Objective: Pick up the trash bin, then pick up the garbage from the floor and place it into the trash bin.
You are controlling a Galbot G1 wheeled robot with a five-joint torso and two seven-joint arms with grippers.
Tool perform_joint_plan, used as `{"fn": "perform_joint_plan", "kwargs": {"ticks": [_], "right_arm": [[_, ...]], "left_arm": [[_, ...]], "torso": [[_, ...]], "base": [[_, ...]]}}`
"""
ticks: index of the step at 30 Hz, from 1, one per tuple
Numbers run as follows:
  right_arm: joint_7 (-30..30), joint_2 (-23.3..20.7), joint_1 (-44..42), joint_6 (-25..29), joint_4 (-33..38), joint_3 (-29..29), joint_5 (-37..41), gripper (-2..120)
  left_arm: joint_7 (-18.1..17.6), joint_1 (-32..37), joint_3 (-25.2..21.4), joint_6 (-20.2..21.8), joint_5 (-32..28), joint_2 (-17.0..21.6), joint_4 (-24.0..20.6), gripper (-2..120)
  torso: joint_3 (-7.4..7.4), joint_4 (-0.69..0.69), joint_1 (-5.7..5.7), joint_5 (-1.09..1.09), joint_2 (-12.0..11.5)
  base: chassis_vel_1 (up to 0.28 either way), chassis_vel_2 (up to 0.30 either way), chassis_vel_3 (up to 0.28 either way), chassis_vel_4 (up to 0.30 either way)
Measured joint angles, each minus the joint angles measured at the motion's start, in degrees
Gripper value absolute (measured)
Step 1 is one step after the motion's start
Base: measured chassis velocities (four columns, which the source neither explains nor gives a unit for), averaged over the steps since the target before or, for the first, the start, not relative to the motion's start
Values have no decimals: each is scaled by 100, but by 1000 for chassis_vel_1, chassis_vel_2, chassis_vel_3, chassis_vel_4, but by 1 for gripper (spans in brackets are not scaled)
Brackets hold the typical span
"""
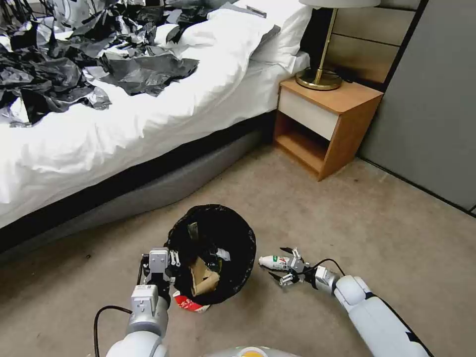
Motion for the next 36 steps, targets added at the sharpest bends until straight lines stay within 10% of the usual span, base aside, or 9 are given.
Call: {"fn": "perform_joint_plan", "kwargs": {"ticks": [21, 36], "right_arm": [[-26, 83, 50, 18, -447, 58, 240, 40], [459, 54, -68, 34, -135, 58, 664, 36]], "left_arm": [[1, 3, -1, -4, -12, 41, 35, 1], [2, -29, 6, -4, -26, 55, 47, 1]], "torso": [[0, 0, 0, 1, 0], [0, 0, 0, 1, 0]], "base": [[0, 0, 0, 0], [0, 0, 0, 0]]}}
